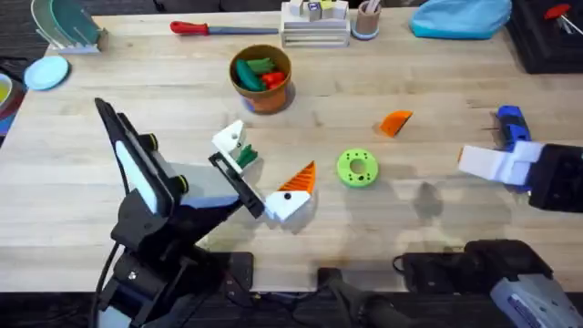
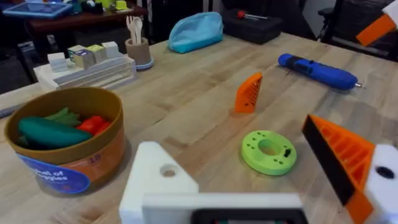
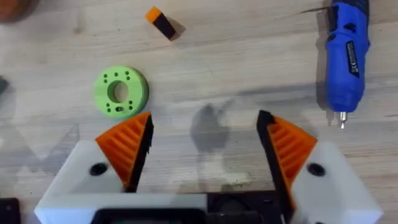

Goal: Pick up the gripper from the table and insert it into the empty holder that is missing its gripper. Then pick up a screw, insert it into the mounting hole, and use the screwdriver to tighten it. Finally, clean up the table by picking up the vegetable and placing it into the bucket.

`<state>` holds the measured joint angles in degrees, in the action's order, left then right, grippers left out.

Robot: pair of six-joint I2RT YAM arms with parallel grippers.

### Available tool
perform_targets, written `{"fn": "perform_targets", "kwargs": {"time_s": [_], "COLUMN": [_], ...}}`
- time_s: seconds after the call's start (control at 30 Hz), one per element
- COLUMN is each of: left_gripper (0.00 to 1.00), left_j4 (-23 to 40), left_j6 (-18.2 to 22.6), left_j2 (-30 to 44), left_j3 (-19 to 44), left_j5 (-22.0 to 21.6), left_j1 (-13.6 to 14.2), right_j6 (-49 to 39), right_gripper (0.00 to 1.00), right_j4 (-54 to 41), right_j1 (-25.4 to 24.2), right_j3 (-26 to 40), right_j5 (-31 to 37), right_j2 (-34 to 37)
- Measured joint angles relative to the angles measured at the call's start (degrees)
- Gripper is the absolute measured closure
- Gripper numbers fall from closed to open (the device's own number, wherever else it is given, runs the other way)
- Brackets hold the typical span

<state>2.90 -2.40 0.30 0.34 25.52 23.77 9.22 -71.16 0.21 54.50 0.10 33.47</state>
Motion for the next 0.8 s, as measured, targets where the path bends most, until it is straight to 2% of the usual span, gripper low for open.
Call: {"fn": "perform_targets", "kwargs": {"time_s": [0.57, 0.73, 0.8], "left_gripper": [0.009, 0.009, 0.009], "left_j4": [0.0, 0.0, 0.0], "left_j6": [0.0, 0.0, 0.0], "left_j2": [0.0, 0.0, 0.0], "left_j3": [0.0, 0.0, 0.0], "left_j5": [0.0, 0.0, 0.0], "left_j1": [0.0, 0.0, 0.0], "right_j6": [0.2, 7.9, 8.2], "right_gripper": [0.010, 0.010, 0.009], "right_j4": [0.1, 3.6, 7.0], "right_j1": [0.0, 0.0, 0.0], "right_j3": [0.0, 0.0, 0.0], "right_j5": [0.0, -2.2, -3.7], "right_j2": [0.0, 0.0, 0.2]}}
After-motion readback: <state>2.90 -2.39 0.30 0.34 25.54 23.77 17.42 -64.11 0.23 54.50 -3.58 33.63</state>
